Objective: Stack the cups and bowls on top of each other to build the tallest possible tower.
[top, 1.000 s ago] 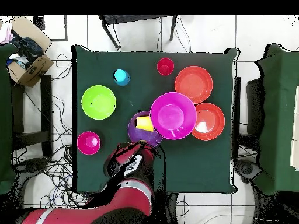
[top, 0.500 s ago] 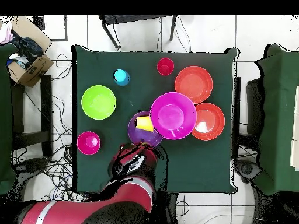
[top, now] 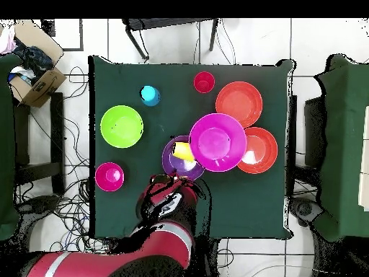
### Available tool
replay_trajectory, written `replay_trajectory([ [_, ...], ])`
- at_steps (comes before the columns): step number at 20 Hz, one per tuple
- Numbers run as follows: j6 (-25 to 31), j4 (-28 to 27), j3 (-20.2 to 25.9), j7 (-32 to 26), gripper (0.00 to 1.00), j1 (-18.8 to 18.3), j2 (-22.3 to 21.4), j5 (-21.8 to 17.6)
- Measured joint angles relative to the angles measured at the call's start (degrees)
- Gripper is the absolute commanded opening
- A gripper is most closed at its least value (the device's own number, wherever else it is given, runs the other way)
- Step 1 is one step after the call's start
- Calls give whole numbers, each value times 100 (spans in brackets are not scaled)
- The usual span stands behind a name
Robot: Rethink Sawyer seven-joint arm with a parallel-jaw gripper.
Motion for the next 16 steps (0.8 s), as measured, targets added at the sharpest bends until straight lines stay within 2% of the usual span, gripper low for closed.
replay_trajectory([
  [6, 110, 44, -31, 0, 0, 64, -217, 34],
  [16, 204, 70, -154, 0, 0, 668, -404, 607],
])
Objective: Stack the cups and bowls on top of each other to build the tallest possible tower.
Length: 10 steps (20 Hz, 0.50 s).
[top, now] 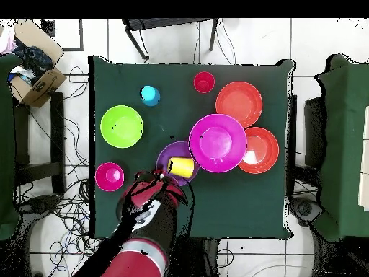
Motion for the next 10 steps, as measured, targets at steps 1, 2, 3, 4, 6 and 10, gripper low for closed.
replay_trajectory([
  [1, 13, 11, -12, 0, 0, 101, -15, 95],
  [2, 30, 23, -21, 0, 0, 185, -26, 181],
  [3, 42, 33, -27, 0, 0, 234, -35, 225],
  [4, 54, 42, -32, 0, 0, 283, -44, 270],
  [6, 161, 104, -72, 0, 0, 488, -100, 456],
  [10, 426, 198, -206, 0, 0, 798, -168, 715],
])
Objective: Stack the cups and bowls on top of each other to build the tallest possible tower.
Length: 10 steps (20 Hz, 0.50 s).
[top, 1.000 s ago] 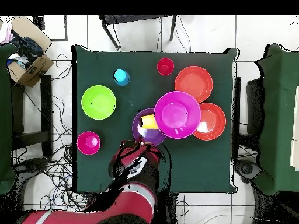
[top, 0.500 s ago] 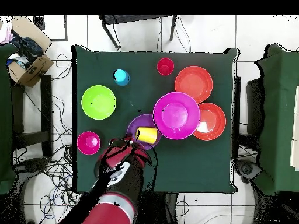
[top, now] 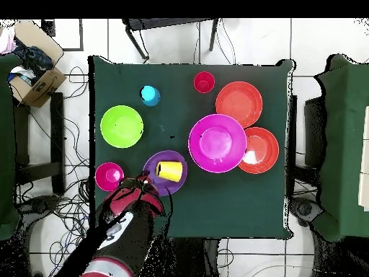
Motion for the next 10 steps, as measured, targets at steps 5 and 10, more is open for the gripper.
replay_trajectory([
  [5, 303, 89, -94, 0, 0, 196, -123, 148],
  [10, 869, 133, -173, 0, 0, 301, -363, 271],
])
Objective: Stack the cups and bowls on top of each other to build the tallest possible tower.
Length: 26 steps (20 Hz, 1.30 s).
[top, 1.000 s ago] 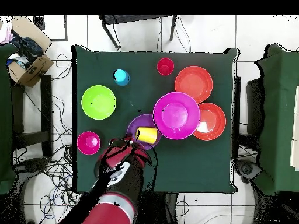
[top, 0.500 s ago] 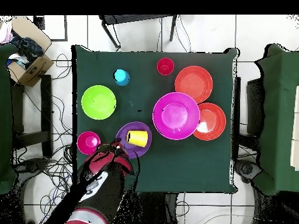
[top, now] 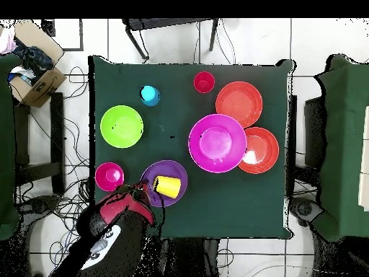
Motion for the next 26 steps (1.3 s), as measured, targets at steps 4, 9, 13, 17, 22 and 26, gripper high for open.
replay_trajectory([
  [4, 739, 0, -92, 0, 0, 38, -297, 69],
  [9, 1561, -19, -227, 0, 0, 21, -661, 72],
  [13, 2048, -107, -277, 0, 0, -39, -890, 70],
  [17, 2246, -242, -290, 0, 0, -54, -973, 71],
  [22, 2323, -453, -285, 0, 0, -144, -1006, 28],
  [26, 2323, -622, -190, 0, 0, -476, -1002, -121],
])
